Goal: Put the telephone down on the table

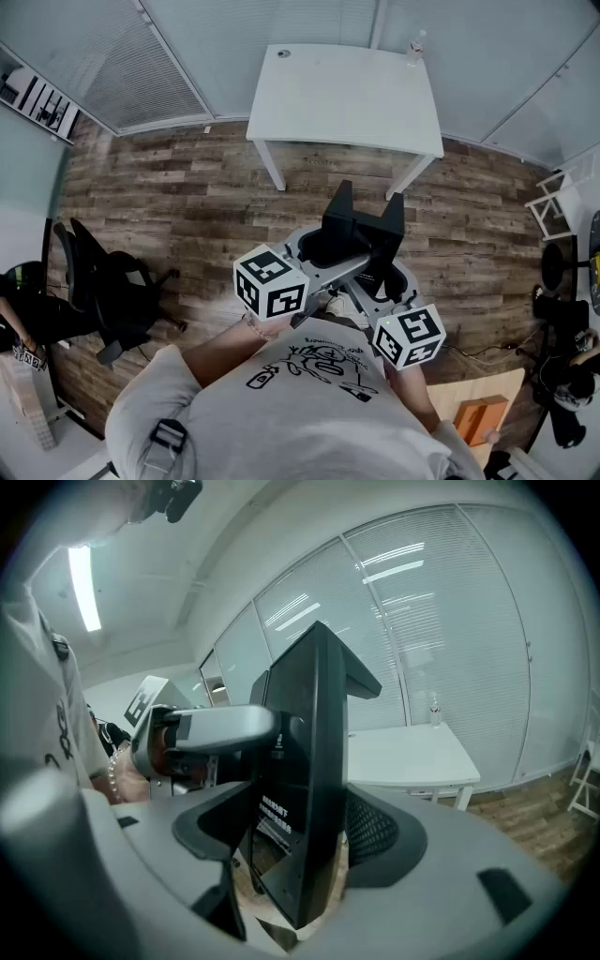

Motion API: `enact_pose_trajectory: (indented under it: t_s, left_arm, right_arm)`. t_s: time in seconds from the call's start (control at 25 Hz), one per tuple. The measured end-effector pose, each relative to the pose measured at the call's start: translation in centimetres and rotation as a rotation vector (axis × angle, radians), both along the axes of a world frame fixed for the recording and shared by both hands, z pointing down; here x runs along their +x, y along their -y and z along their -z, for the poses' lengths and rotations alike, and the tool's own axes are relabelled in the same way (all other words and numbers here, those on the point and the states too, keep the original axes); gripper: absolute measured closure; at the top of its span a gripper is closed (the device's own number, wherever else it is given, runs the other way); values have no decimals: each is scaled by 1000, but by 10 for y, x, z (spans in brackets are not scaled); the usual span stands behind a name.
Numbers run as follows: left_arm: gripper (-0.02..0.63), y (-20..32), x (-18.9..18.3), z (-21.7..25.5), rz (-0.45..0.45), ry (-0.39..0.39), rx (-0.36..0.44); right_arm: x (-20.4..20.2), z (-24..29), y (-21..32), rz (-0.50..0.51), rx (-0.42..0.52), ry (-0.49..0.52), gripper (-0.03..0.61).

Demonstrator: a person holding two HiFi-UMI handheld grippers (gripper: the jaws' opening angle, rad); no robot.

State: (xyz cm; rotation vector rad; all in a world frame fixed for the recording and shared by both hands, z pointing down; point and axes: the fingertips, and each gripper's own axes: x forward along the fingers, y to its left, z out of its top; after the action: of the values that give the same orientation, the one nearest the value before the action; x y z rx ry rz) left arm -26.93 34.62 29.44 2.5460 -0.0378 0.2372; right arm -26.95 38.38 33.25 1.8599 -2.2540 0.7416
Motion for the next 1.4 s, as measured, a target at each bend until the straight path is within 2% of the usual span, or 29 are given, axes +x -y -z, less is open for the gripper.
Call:
enact_pose_trajectory:
  t_s: [0.68,0.92,1.4]
  left_arm:
    - [282,-39,57,3,11,0,12]
    - [282,-49,69,-9,20,14,-12]
    - [282,5,79,-17,28,17,-33]
  right_arm:
    - [57,3,-39,4,25,4,285]
    - [69,-8,-50,15,6,16,285]
    - [80,-15,5,19,-17,25,286]
